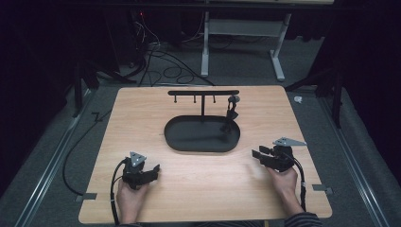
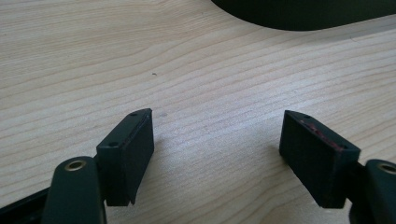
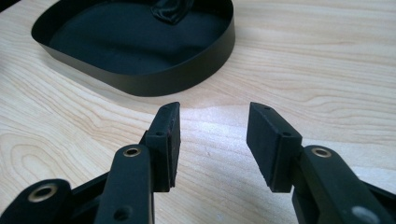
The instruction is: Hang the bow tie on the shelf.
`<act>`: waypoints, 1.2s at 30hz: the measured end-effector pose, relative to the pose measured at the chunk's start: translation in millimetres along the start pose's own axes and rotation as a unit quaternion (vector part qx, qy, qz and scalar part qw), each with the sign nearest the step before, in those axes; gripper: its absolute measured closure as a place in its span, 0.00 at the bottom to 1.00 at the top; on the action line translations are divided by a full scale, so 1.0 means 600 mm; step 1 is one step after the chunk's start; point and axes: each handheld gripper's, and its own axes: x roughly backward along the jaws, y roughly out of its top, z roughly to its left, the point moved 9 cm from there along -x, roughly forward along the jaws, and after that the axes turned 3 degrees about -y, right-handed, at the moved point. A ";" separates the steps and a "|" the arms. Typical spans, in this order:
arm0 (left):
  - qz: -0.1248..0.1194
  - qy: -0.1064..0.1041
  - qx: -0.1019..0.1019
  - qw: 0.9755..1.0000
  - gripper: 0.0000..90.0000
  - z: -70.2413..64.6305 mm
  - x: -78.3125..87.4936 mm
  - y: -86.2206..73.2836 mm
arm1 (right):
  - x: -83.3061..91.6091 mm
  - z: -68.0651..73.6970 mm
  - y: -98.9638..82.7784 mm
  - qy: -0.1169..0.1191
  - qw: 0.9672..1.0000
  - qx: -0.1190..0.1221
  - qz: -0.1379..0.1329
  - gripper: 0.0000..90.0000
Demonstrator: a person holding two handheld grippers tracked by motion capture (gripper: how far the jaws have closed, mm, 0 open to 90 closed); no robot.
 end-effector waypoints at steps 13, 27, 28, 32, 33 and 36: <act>0.000 0.000 0.000 1.000 0.30 0.000 0.000 0.000 | -0.017 -0.003 -0.010 -0.017 1.000 0.010 0.015 0.63; 0.000 0.000 0.000 1.000 0.30 0.000 0.000 0.000 | -0.032 0.000 -0.020 -0.041 0.998 0.031 0.028 0.62; 0.000 0.000 0.000 1.000 0.30 0.000 0.000 0.000 | -0.034 0.000 -0.021 -0.045 0.998 0.034 0.030 0.62; 0.000 0.000 0.000 1.000 0.30 0.000 0.000 0.000 | -0.038 -0.002 -0.024 -0.049 0.998 0.037 0.034 0.62; 0.000 0.000 0.000 1.000 0.30 0.000 0.000 0.000 | -0.040 -0.001 -0.025 -0.052 0.997 0.037 0.037 0.62; 0.000 0.000 0.000 1.000 0.30 0.000 0.000 0.000 | -0.043 0.001 -0.027 -0.055 0.997 0.039 0.039 0.62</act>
